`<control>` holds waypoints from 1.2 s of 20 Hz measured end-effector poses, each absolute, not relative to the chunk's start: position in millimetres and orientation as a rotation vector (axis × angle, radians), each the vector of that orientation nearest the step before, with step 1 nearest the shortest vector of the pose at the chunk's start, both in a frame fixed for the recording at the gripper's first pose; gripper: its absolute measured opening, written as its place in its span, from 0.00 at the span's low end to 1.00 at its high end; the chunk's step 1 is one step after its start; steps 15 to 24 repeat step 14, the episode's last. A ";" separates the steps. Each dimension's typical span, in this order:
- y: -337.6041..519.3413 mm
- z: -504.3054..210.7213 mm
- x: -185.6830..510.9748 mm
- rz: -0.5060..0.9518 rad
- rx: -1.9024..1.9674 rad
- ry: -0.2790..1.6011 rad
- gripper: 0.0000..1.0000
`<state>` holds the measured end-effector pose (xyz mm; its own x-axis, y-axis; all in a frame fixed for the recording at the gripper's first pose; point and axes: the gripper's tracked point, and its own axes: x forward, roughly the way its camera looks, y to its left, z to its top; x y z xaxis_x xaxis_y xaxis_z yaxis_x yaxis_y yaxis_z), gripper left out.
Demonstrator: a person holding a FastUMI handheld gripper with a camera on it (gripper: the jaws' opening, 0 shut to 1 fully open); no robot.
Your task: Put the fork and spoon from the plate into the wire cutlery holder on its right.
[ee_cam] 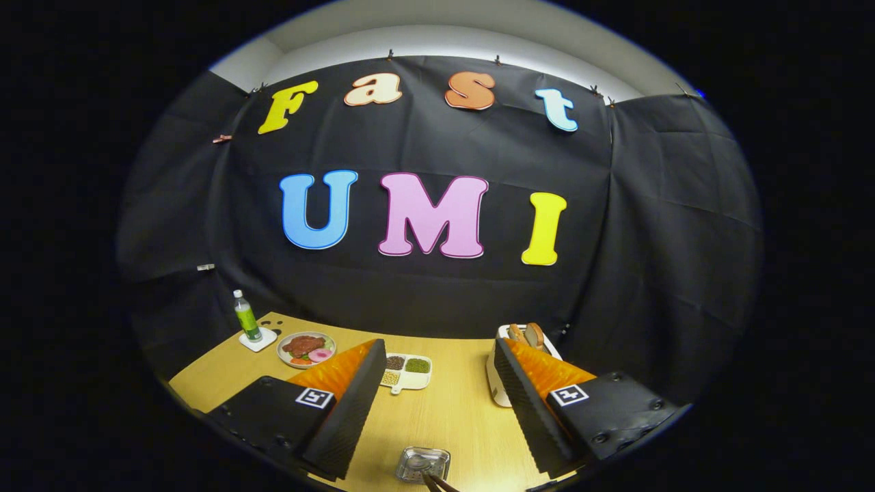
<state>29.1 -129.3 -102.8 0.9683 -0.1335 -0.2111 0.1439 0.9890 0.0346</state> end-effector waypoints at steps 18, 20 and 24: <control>-125.7 -109.2 33.3 0.069 0.082 0.224 0.98; -125.7 -109.2 33.3 0.069 0.082 0.224 0.98; -125.7 -109.2 33.3 0.069 0.082 0.224 0.98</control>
